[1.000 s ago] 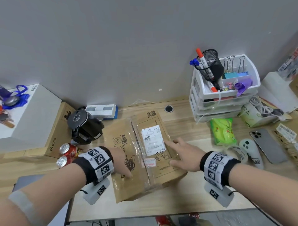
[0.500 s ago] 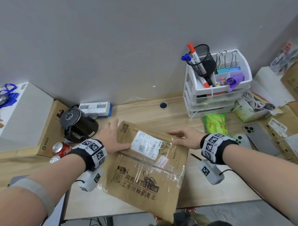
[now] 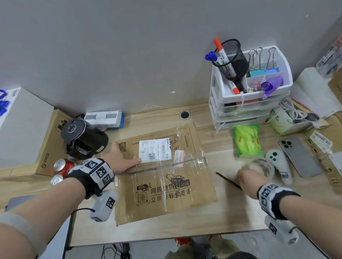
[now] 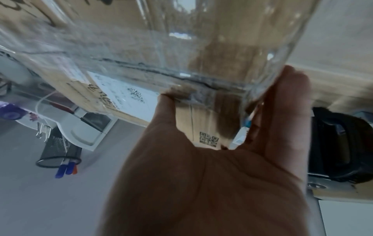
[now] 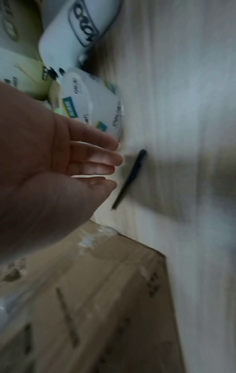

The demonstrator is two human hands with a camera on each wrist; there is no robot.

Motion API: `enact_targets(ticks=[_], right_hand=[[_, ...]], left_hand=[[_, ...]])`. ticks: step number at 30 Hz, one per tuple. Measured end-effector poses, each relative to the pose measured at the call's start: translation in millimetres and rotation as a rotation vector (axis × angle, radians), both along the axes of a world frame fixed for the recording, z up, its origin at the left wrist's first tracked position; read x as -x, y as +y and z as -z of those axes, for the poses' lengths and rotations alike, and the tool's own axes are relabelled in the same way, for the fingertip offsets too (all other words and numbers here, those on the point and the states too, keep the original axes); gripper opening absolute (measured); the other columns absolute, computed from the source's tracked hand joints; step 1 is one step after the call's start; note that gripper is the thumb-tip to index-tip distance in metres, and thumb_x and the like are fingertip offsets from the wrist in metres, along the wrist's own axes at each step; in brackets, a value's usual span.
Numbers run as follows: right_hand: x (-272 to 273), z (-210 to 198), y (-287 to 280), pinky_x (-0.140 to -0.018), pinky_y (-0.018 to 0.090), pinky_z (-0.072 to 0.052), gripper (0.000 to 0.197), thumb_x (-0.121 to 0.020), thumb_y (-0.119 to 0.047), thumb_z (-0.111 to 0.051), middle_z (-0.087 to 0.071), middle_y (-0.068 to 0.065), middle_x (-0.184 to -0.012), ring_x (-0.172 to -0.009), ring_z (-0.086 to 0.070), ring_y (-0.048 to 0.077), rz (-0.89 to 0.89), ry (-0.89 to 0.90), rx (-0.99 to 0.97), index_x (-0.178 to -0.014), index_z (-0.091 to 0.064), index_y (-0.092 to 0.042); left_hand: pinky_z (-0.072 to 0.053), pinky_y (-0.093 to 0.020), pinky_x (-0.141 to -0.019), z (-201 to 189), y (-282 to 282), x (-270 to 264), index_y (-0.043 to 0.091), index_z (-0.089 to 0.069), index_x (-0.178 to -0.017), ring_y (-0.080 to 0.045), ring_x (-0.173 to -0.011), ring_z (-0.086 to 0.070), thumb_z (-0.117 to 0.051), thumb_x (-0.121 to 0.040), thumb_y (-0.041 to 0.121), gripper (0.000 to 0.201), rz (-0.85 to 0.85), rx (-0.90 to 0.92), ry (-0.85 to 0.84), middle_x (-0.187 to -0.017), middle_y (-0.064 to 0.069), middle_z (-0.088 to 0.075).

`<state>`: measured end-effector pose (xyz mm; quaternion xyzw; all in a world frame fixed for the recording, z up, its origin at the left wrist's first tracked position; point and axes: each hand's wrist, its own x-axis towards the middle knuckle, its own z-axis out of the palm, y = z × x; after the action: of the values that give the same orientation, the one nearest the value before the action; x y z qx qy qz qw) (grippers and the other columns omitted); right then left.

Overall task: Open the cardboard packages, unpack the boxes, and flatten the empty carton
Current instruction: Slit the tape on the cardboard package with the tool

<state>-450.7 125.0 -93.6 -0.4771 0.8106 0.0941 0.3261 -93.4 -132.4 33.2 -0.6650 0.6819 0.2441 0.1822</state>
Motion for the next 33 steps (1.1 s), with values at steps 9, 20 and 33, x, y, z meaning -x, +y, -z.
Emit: enact_targets(ticks=[9, 20, 33], right_hand=[[-20, 35, 9, -0.083, 0.031, -0.046, 0.039, -0.084, 0.002, -0.05, -0.058, 0.008, -0.121, -0.11, -0.061, 0.025, -0.041, 0.028, -0.048, -0.12, -0.049, -0.013], [-24, -12, -1, -0.06, 0.024, -0.039, 0.026, -0.099, -0.019, -0.05, -0.057, 0.001, -0.069, -0.063, -0.054, 0.012, 0.278, -0.496, 0.345, -0.075, -0.054, -0.012], [-42, -81, -15, -0.056, 0.026, -0.037, 0.02, -0.1, -0.021, -0.044, -0.05, -0.008, -0.057, -0.054, -0.044, 0.01, 0.325, -0.665, 0.495, -0.086, -0.059, -0.02]], left_hand=[[-0.023, -0.048, -0.123, -10, 10, 29, 0.014, -0.012, -0.158, -0.032, -0.15, -0.019, -0.061, -0.057, 0.091, 0.137, 0.527, 0.247, -0.072, -0.164, -0.012, -0.017], [-0.042, -0.044, -0.107, 1, 9, 47, 0.017, -0.027, -0.147, -0.026, -0.124, -0.044, -0.044, -0.044, 0.1, 0.134, 0.639, 0.259, -0.181, -0.137, -0.004, -0.044], [-0.046, -0.042, -0.1, -9, 13, 60, 0.013, -0.028, -0.145, -0.027, -0.121, -0.045, -0.048, -0.034, 0.102, 0.144, 0.638, 0.198, -0.259, -0.134, -0.007, -0.045]])
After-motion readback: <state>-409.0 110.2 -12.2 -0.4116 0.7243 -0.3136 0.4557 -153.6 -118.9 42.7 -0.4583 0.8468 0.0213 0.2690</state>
